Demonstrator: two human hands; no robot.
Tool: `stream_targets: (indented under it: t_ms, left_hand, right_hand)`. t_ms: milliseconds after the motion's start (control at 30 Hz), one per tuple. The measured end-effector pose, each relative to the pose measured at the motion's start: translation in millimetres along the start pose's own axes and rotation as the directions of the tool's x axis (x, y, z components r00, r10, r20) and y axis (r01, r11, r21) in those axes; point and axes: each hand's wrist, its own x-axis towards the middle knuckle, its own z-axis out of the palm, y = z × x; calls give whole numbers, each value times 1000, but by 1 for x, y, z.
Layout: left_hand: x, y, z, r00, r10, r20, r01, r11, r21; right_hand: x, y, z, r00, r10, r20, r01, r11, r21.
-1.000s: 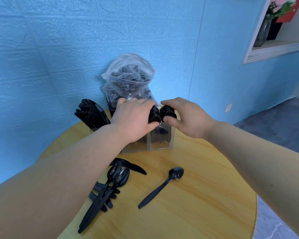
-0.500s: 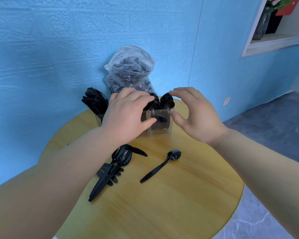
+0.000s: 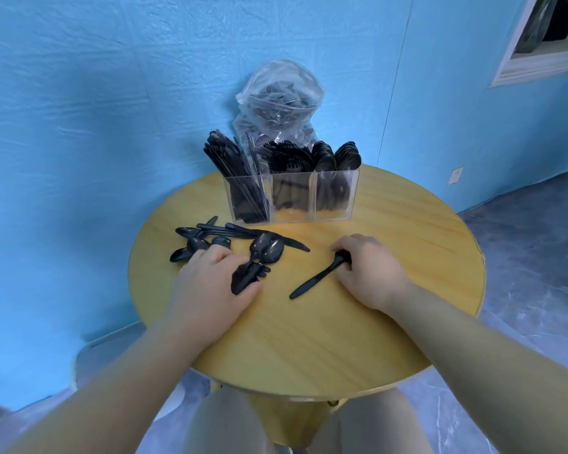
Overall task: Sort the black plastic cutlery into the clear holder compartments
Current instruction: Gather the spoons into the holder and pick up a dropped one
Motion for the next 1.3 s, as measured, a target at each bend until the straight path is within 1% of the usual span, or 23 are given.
stream_targets:
  t_ms: [167,267,333,467,533,600,667,767,900,1100,1200,1300]
  left_hand:
    - [-7,-2,1,993,-118,18,118,992,-36]
    - [-6,-1,2,992,-122,28,124,989,-76]
    - [-4,-3,2,993,-109,39,113,989,-100]
    - [-2,-3,1,996,-66,63,72,993,-96]
    - [0,1,1,998,-63,32,66,989,-132]
    - [1,11,3,999,-53,9,54,983,-178]
    - [0,23,6,1000,0,18,4,977,-215]
    - [-4,31,11,995,88,56,-73,972,-222]
    - [-6,28,14,985,158,70,-138,963,-231]
    - [-9,30,12,972,222,83,-193,945,-265]
    - [-8,29,11,964,252,90,-228,949,-217]
    - [-7,29,13,956,267,121,-251,959,-130]
  right_hand:
    - [-7,1,8,997,-34,-76,36,999,22]
    - [-9,2,7,988,-118,-100,120,992,24]
    - [-9,2,8,981,-157,-110,164,985,53]
    - [-10,1,8,977,-165,-133,181,977,115]
    - [-10,1,8,974,-168,-150,190,971,147]
    - [-11,0,8,979,-129,-157,158,970,187]
    - [-12,0,8,977,-120,-176,159,961,228]
    - [-13,0,8,964,-154,-218,211,939,270]
    - [-12,0,6,962,-127,-243,201,930,309]
    - [-12,-1,7,970,-147,-191,181,968,174]
    - [-12,-2,7,969,-146,-201,177,973,147]
    - [-12,-2,7,957,-137,-256,171,978,117]
